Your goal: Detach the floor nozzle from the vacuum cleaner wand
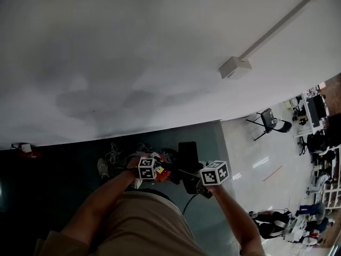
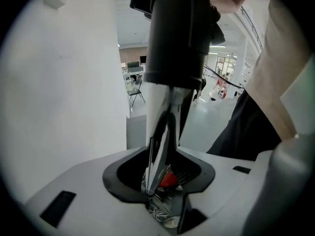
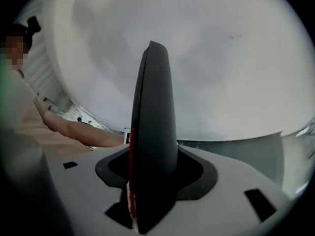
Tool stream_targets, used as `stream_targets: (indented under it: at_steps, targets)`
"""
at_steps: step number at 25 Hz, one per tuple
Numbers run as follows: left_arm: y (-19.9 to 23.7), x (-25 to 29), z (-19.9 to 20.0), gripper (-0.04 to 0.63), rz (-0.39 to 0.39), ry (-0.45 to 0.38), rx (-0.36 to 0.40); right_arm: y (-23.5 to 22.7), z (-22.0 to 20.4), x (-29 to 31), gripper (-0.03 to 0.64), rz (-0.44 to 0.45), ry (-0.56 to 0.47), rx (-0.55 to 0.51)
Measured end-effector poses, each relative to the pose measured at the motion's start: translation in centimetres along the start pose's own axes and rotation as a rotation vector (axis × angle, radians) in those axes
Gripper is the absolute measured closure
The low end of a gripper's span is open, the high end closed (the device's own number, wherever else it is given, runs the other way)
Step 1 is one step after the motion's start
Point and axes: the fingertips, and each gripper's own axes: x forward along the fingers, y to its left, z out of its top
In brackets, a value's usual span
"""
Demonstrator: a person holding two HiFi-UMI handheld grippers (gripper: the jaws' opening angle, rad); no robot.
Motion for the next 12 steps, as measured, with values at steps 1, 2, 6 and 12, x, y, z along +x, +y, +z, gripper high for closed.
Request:
stream_targets:
  at_steps: [1,2,6,12]
  targets:
    - [0.4,0.0,-0.1,0.437,0.000,-0.021,-0.027,0.2,0.3,-0.2,0.382,-0.055,-0.011,-0.045]
    - [0.6,-0.3,-0.1,0.436,-0.005,-0.042,-0.059,0.4,0.6,-0.5,0.382,-0.087,-0.020,-0.076]
    - [0.2,-1.0,1.1,0.434,0.006,-0.056,-0.093,-0.1,1.5,-2.1,0.383,0.006,-0.051,-0.008]
    - [0.3,-0.8,0.2,0.434,0.041,-0.005,-0.076,0.1,0.6,-1.5,0.387,0.016,-0.008,-0.033]
